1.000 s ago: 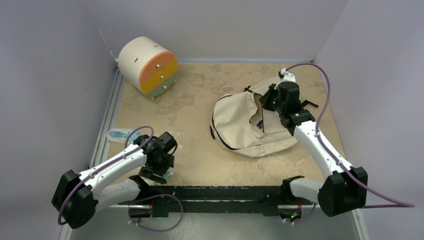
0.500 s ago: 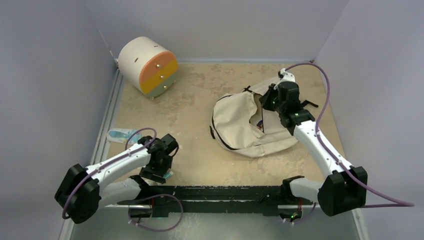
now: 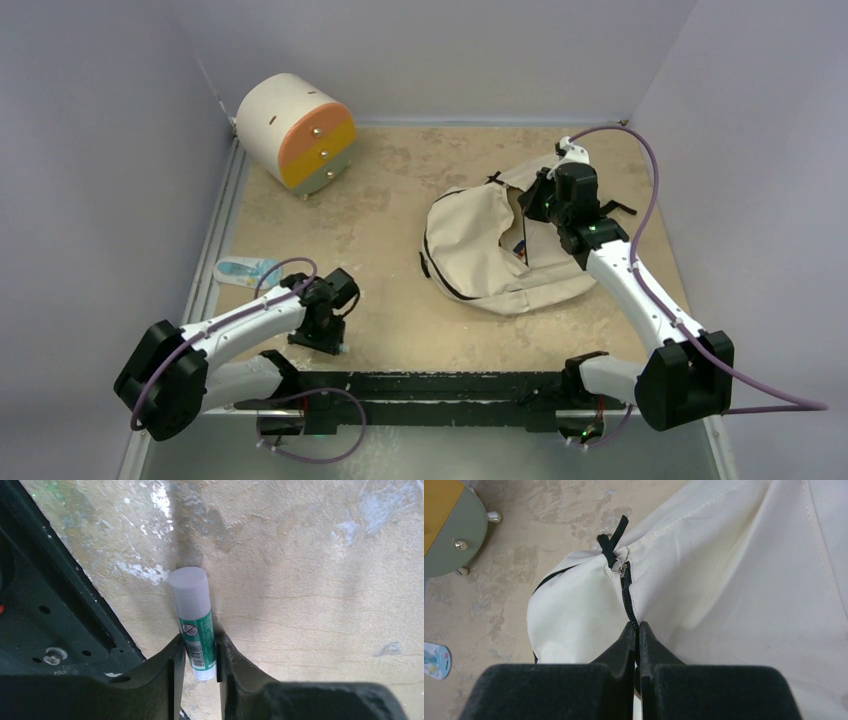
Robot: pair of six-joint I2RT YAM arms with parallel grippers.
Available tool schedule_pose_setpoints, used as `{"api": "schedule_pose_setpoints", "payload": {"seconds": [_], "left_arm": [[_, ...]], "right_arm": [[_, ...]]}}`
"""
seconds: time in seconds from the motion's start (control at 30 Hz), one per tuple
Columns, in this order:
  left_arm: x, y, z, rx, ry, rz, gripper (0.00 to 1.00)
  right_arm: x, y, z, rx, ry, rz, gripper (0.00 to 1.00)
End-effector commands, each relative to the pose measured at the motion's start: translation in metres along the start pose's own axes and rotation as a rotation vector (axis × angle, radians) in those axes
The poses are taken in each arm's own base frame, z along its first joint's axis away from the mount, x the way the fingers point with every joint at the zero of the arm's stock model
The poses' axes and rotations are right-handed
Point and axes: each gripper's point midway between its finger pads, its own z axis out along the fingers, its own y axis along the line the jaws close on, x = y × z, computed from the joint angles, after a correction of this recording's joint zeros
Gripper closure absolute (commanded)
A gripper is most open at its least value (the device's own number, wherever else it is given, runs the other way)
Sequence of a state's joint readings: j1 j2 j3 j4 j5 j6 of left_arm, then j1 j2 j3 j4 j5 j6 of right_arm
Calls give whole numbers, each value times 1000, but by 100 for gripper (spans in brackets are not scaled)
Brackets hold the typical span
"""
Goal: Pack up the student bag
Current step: Pick up the stationery from the center of the board.
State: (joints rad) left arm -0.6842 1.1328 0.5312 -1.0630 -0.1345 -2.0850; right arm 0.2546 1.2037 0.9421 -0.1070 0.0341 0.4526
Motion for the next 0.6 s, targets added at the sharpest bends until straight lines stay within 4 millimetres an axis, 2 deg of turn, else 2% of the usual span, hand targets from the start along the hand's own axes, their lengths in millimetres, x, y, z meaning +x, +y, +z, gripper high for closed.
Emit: {"api": "schedule_pose_setpoints", "payload": {"seconds": [0.0,0.03,0.13,0.3,0.4,0.47,0.57], "left_arm": [[1,1,13,-28,-12,-83,83],[1,0,13,-22,-12,-68,90],[4,-10,13,25,-8,-4,100],[6,-42,-9,178,-31,195,100],[13,-84,-45,397,-54,417,100],[26,-118,-81,609,-57,573,100],[48,-153,-142,938,-46,731,100]], "right_arm": [[-24,19,-7,-72,-67,-6,100],[-23,19,-8,-72,-66,-6,100],[-23,19,-9,-71,-65,-5,100],[-24,20,-11,-73,-67,-2,100],[-27,21,-10,-74,-71,-3,100],[-30,22,-10,-77,-76,-12,100],[-36,24,-12,-81,-88,-21,100]]}}
